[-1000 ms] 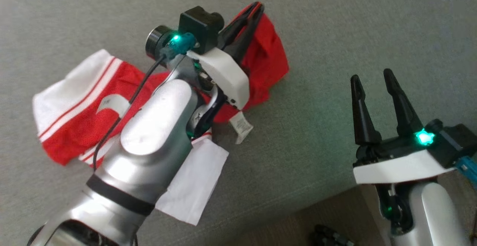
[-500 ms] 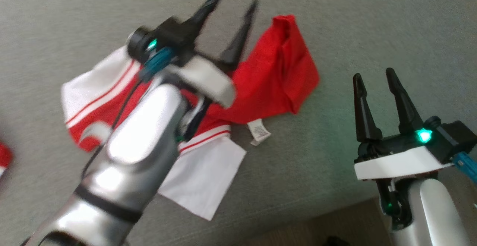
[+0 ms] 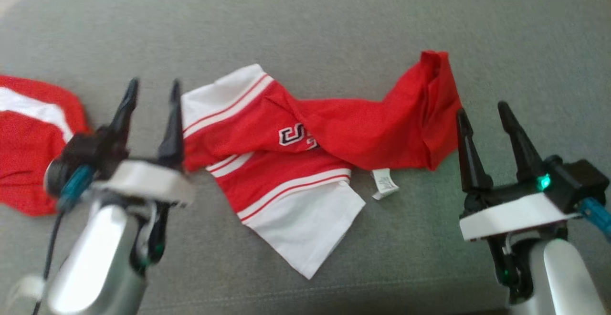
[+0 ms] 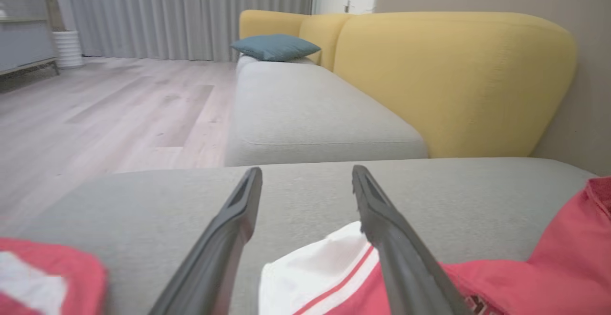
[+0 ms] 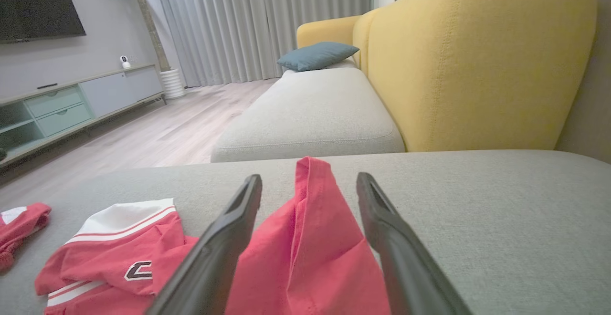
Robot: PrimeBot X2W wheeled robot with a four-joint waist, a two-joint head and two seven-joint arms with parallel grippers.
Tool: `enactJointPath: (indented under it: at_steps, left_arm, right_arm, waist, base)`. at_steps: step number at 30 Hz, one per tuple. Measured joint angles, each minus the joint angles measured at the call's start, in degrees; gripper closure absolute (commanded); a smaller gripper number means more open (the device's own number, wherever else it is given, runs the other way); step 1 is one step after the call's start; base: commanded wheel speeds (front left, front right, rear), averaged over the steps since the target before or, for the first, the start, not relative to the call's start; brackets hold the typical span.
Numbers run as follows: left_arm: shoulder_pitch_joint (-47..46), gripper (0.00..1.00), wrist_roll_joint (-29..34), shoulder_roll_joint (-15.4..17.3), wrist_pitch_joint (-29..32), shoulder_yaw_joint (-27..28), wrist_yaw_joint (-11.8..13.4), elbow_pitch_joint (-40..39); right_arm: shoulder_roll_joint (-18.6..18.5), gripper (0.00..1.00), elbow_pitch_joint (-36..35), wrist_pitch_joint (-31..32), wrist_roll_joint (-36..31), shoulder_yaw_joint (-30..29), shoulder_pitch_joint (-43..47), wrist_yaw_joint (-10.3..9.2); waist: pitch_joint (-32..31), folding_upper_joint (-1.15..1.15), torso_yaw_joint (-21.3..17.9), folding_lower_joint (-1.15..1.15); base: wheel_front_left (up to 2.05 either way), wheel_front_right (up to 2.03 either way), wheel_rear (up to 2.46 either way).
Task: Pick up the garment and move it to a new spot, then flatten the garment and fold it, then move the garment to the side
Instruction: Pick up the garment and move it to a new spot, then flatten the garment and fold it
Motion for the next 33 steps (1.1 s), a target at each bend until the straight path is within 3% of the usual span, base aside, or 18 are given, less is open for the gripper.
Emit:
enactJointPath:
  at_steps: [4,16,33]
  left_arm:
    - [5.99,0.0,0.08,0.31,-0.14,2.31,0.37,-2.14]
    - [16.65,0.0,0.75,1.38,-0.04,1.98,0.53,-6.34]
    - [18.52,0.0,1.26,2.31,1.43,0.58,1.75,-8.43]
  right_arm:
    - [0.0,0.0,0.12,1.11,-0.45,-0.34,1.81,0.0]
    - [0.02,0.0,0.11,3.24,-0.45,-1.61,8.22,0.0]
    - [0.05,0.0,-1.14,4.91,-0.46,-2.6,11.0,0.01]
  waist:
    - [-2.43,0.0,1.42,0.0]
    - [-8.23,0.0,2.22,0.0]
    - [-10.25,0.0,2.67,0.0]
  base:
    - [0.0,0.0,0.0]
    - [0.0,0.0,0.0]
    - [0.0,0.0,0.0]
